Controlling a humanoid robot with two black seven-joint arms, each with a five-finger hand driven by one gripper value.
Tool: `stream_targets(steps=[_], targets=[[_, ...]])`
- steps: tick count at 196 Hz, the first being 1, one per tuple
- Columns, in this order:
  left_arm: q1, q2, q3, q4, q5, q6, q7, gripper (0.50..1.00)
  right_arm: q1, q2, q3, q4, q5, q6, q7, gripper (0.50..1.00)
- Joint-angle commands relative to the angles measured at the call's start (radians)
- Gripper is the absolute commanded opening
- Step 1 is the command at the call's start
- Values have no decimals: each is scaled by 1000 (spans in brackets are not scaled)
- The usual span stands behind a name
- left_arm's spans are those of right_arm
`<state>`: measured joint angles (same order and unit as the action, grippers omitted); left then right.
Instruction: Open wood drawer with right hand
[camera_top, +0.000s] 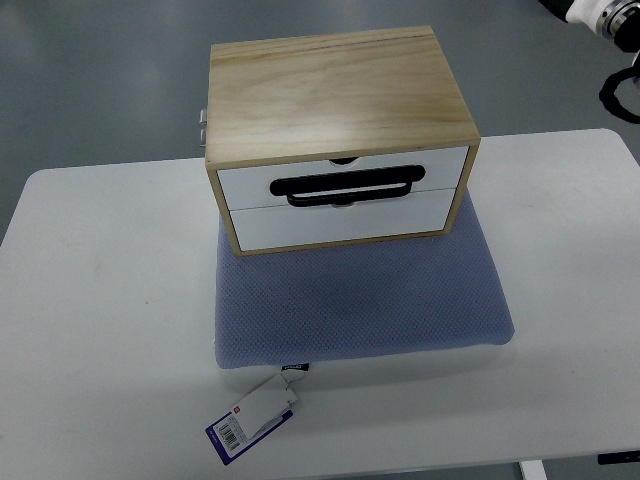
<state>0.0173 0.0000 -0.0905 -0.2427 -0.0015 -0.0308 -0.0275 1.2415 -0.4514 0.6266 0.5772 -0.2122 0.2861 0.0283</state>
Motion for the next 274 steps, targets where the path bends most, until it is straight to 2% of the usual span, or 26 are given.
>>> stream_targets(steps=[1,26,36,37,56,66,67,69,87,106,142,164,190,211,221,224,274], targets=[[0,0,0,-1,2,0,0,1000,153,-50,-217,79,-62,16,-60,946],[0,0,0,0,0,0,0,1000,344,-81,-444,151,-153,126,-146,946],[0,0,0,0,0,0,0,1000,345,-81,-444,151,-153,127,-146,946],[0,0,-2,0,0,0,0,1000,419,-84,-531,199,-160,180,-204,946],[0,0,-2,0,0,0,0,1000,545,-87,-662,320,-156,272,-326,946],[0,0,-2,0,0,0,0,1000,546,-87,-662,320,-156,272,-326,946],[0,0,-2,0,0,0,0,1000,600,-90,-712,387,-153,318,-381,946],[0,0,-2,0,0,0,0,1000,610,-90,-720,403,-150,325,-392,946],[0,0,-2,2,0,0,0,1000,687,-89,-778,526,-93,325,-465,946],[0,0,-2,3,0,0,0,1000,766,-76,-824,647,-3,325,-516,946],[0,0,-2,3,0,0,0,1000,854,-34,-864,768,85,325,-570,946],[0,0,0,2,0,0,0,1000,858,10,-895,782,86,325,-571,946],[0,0,0,3,0,0,0,1000,848,66,-920,782,102,236,-619,946],[0,0,0,5,0,0,0,1000,839,100,-941,782,102,157,-639,946],[0,0,0,5,0,0,0,1000,839,100,-941,782,102,157,-639,946],[0,0,0,5,0,0,0,1000,825,109,-947,782,102,131,-639,946],[0,0,1,5,0,0,0,1000,783,112,-956,782,105,119,-639,946]])
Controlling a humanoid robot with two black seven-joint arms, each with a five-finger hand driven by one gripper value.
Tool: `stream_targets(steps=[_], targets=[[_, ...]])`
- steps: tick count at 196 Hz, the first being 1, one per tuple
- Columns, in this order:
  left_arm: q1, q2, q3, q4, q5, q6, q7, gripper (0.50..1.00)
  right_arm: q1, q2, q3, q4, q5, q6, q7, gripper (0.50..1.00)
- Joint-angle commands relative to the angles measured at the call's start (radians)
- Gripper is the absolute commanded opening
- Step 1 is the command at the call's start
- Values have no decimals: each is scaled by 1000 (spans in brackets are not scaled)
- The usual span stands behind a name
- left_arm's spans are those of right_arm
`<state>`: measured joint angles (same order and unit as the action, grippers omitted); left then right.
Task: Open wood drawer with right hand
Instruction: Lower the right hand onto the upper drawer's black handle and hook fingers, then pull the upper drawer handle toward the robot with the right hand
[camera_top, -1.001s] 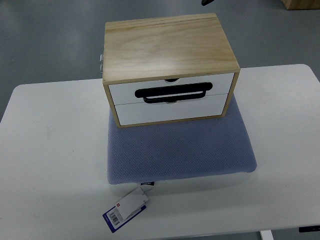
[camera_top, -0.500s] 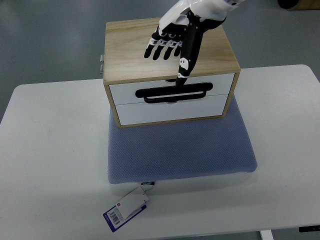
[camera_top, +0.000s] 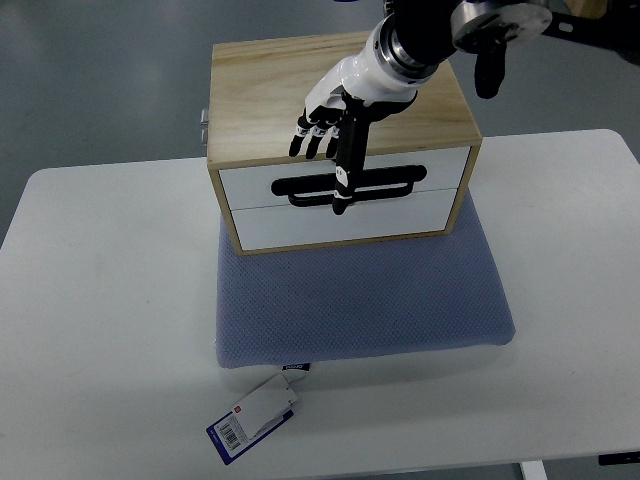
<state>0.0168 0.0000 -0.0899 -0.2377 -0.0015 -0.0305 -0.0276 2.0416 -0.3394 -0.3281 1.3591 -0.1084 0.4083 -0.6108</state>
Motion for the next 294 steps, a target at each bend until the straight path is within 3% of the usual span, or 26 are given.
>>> stream_targets(steps=[1,56,294], targets=[[0,0,-1,0,0,0,0,1000,-18,0,-2,0,3,-3,0,946],[0,0,-1,5,0,0,0,1000,-78,20,-8,-9,-2,-60,0,946],[0,0,-2,6,0,0,0,1000,-181,57,-52,-68,-103,-45,0,946]])
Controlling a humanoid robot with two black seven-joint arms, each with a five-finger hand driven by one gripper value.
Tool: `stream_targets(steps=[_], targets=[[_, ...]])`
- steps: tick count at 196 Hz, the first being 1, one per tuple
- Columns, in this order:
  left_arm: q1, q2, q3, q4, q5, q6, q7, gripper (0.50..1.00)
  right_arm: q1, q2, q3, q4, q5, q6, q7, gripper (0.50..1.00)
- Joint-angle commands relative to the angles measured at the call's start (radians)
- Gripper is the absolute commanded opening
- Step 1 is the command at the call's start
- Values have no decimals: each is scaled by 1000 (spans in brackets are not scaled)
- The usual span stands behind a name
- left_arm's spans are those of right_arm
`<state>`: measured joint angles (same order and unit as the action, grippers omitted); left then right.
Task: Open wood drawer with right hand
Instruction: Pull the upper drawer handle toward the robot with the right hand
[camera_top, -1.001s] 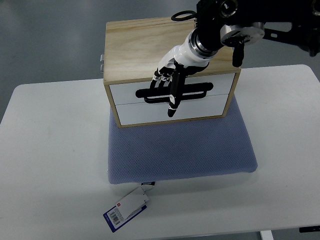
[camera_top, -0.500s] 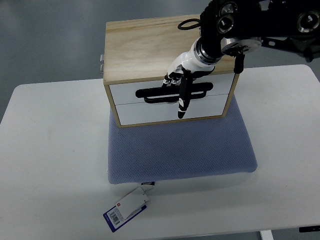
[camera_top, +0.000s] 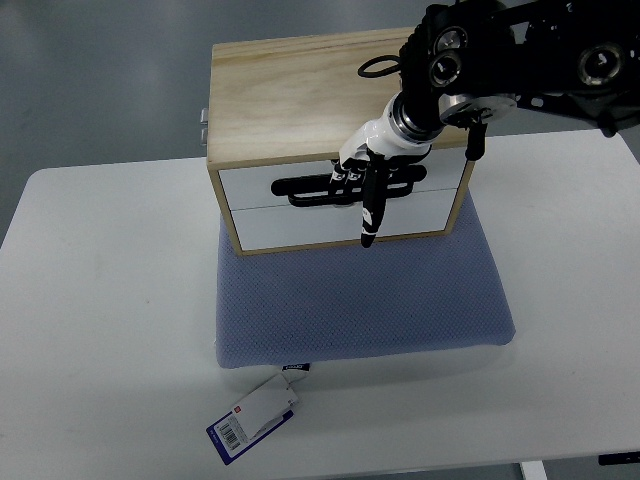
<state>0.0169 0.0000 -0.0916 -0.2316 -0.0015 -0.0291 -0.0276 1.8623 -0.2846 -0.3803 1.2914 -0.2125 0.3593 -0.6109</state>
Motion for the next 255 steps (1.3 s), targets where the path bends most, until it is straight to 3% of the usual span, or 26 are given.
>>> stream_targets(steps=[1,131,255], targets=[[0,0,0,0,0,0,0,1000,-2,1,0,0,2,6,0,946],[0,0,0,2,0,0,0,1000,28,-28,1,28,18,179,5,944],[0,0,1,2,0,3,0,1000,49,-54,1,83,34,252,20,944]])
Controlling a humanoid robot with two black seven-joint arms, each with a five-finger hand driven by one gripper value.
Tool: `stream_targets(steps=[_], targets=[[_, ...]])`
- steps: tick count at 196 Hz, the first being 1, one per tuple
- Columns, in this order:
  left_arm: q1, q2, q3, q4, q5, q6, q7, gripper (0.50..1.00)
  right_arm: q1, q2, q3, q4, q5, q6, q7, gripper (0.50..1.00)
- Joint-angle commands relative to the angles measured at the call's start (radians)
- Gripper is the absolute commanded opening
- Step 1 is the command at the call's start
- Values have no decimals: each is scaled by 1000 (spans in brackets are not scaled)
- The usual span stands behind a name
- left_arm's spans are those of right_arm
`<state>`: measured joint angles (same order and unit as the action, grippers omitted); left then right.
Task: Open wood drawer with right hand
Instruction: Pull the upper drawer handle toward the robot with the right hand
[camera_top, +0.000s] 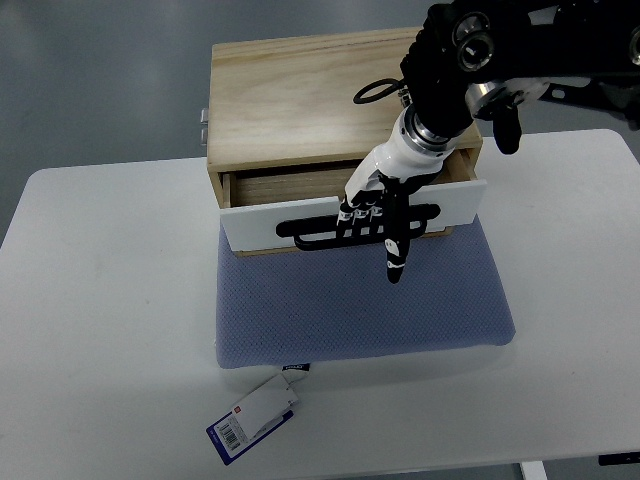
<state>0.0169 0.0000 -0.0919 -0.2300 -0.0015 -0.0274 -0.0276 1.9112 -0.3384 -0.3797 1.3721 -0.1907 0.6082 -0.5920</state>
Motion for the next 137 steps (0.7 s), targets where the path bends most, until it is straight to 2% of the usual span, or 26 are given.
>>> stream_targets(steps=[1,137], targets=[[0,0,1,0,0,1,0,1000,0,-1,1,2,13,3,1,944],[0,0,1,0,0,3,0,1000,16,-14,9,42,85,3,1,944]])
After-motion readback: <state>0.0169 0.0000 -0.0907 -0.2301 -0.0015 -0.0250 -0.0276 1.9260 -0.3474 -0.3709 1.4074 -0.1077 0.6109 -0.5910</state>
